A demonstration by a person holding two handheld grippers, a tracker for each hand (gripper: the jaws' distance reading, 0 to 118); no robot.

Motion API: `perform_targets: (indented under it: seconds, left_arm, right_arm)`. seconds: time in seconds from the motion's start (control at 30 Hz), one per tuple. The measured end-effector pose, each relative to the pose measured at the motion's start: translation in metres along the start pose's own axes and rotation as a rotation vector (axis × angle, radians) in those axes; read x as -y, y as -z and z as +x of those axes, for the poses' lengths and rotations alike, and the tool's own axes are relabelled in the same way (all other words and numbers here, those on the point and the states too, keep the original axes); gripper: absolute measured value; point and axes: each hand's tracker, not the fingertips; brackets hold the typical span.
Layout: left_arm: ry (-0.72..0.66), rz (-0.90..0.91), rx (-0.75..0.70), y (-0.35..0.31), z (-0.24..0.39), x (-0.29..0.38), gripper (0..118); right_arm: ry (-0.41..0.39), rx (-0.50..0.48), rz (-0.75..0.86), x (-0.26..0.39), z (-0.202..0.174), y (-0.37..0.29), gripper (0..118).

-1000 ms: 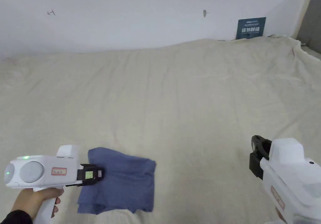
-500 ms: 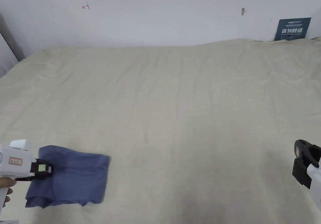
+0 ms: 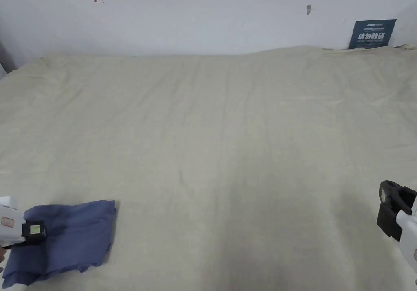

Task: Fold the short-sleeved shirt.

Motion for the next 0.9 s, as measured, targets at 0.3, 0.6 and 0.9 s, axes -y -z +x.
perform_targets:
  seconds: [0.3, 0.6, 0.9]
  left_arm:
    - [0.013, 0.351, -0.057, -0.089, 0.027, 0.006, 100]
    - [0.057, 0.709, 0.064, -0.208, 0.09, 0.028, 99]
    - [0.132, 0.961, 0.126, -0.263, 0.168, 0.06, 84]
  right_arm:
    - [-0.004, 0.021, 0.051, -0.03, 0.016, -0.025, 0]
    - [-0.01, 0.032, 0.145, -0.06, 0.034, -0.051, 0]
    - [-0.009, 0.023, 0.226, -0.072, 0.042, -0.072, 0]
